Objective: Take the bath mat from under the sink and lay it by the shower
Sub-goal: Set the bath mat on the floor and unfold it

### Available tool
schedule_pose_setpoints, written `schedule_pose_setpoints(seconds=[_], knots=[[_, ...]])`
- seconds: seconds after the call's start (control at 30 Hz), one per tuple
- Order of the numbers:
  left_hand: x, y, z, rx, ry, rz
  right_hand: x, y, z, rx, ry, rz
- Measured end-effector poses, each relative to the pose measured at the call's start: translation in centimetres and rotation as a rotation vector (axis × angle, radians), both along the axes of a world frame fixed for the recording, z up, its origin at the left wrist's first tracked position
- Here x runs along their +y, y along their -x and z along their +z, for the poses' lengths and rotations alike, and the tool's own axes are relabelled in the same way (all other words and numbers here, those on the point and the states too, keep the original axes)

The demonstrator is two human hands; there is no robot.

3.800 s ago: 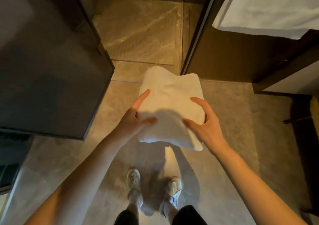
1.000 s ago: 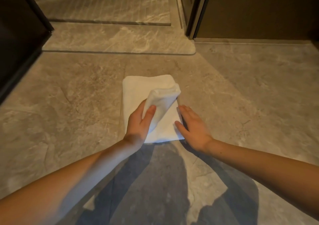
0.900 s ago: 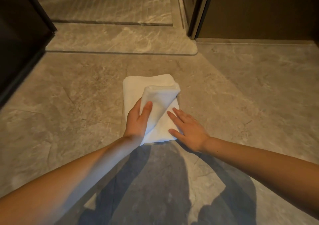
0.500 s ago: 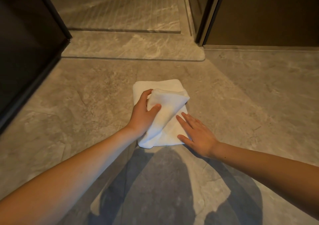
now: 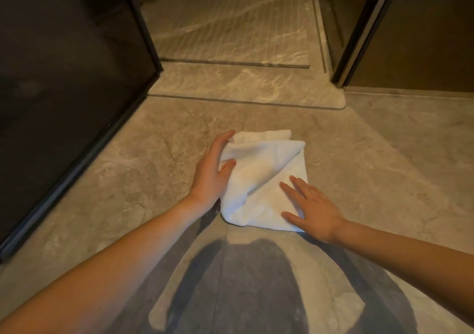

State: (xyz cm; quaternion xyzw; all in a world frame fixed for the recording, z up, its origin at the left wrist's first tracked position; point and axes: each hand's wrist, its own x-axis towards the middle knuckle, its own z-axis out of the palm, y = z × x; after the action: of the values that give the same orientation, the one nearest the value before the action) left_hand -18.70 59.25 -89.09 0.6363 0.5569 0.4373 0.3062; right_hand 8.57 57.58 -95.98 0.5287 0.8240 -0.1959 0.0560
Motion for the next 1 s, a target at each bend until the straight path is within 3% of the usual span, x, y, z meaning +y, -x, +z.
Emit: schedule_pose_setpoints(seconds=[0.13, 0.3, 0.47, 0.53, 0.57, 0.63, 0.7, 0.8, 0.9, 1.0], knots=[[0.1, 2.8, -0.4, 0.118, -0.063, 0.023, 0.2, -0.4, 0.0, -0.002, 0.0, 0.007], [-1.5, 6.6, -1.8, -0.052, 0.03, 0.347, -0.1, -0.5, -0.2, -0.003, -0.018, 0.005], [-4.2, 9.2, -4.8, -0.083, 0.451, 0.689, 0.2, -0.8, 0.1, -0.052, -0.058, 0.026], [-4.9, 9.6, -5.0, 0.044, 0.6, 0.721, 0.4, -0.9, 0.4, -0.073, -0.058, 0.025], [-5.1, 9.6, -4.9, 0.218, 0.595, 0.692, 0.6, -0.8, 0.5, -0.08, -0.059, 0.02], [-4.7, 9.3, -4.4, 0.625, 0.372, 0.524, 0.8, 0.3, 0.7, -0.058, -0.068, -0.025], [-2.8, 8.3, -3.4, 0.858, 0.124, 0.177, 1.3, 2.4, 0.9, 0.001, -0.107, -0.063], [0.4, 5.6, -3.5, 1.035, 0.046, -0.238, 2.8, 6.4, 1.2, 0.068, -0.177, -0.058], [1.5, 4.1, -5.6, 1.154, 0.099, -0.345, 3.5, 9.0, 0.4, 0.069, -0.132, -0.089], [1.7, 4.8, -7.7, 1.114, 0.156, -0.324, 3.3, 8.9, -1.5, -0.025, -0.136, -0.1]])
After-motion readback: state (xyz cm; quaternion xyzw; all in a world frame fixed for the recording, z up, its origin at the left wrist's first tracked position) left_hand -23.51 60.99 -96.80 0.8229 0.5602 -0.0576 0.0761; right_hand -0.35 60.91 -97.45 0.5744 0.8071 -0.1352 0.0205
